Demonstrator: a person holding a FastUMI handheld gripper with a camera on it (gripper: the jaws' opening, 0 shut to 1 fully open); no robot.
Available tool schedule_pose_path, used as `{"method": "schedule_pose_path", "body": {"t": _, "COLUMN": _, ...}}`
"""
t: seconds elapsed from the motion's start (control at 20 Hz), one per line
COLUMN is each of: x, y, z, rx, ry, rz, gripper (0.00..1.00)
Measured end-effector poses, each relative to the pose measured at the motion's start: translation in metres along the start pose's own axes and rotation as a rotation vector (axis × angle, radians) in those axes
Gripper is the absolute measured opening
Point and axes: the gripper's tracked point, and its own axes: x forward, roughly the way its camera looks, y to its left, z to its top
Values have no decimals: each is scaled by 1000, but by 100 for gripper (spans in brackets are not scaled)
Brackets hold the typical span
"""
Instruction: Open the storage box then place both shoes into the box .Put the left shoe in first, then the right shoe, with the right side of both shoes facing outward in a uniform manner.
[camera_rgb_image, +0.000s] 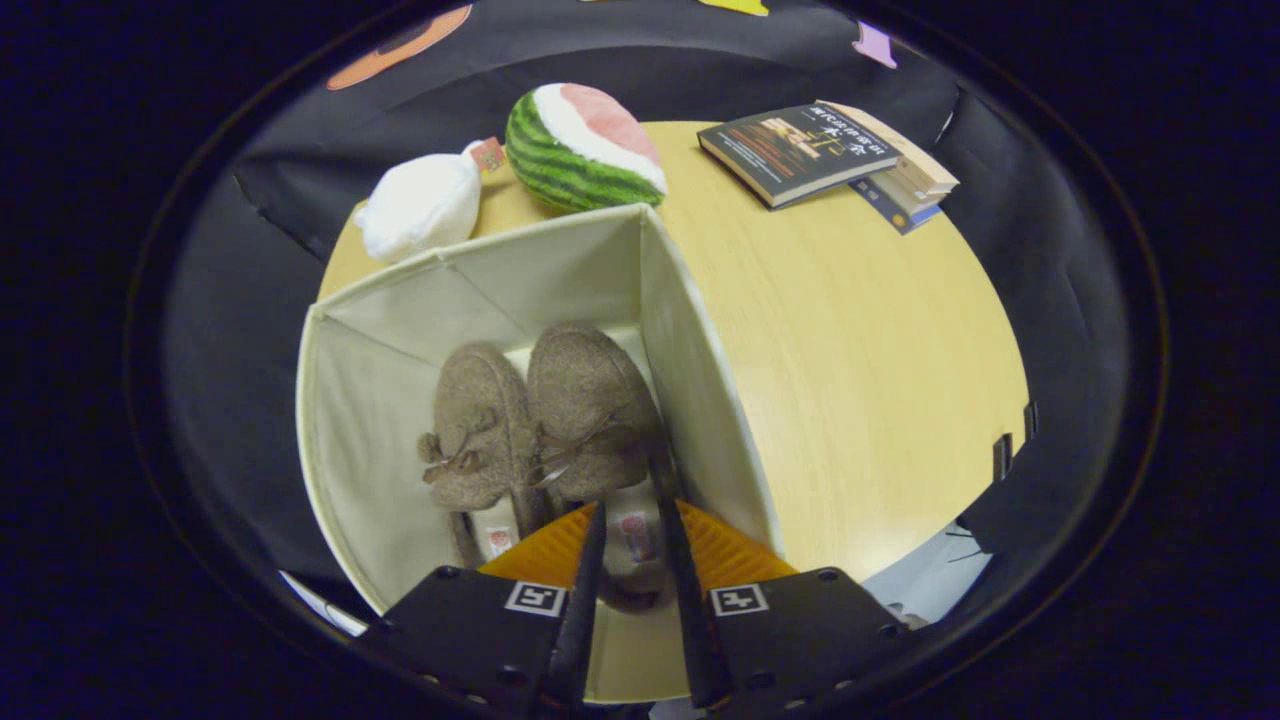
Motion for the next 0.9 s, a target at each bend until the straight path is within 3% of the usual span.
{"method": "schedule_pose_path", "body": {"t": 0.2, "x": -47, "y": -7, "z": 4, "rx": -72, "ry": -126, "rz": 64, "gripper": 69}}
{"method": "schedule_pose_path", "body": {"t": 0.45, "x": -120, "y": -40, "z": 21, "rx": -116, "ry": -358, "rz": 112, "gripper": 95}}
{"method": "schedule_pose_path", "body": {"t": 0.9, "x": -258, "y": -143, "z": 65, "rx": -177, "ry": -844, "rz": 91, "gripper": 95}}
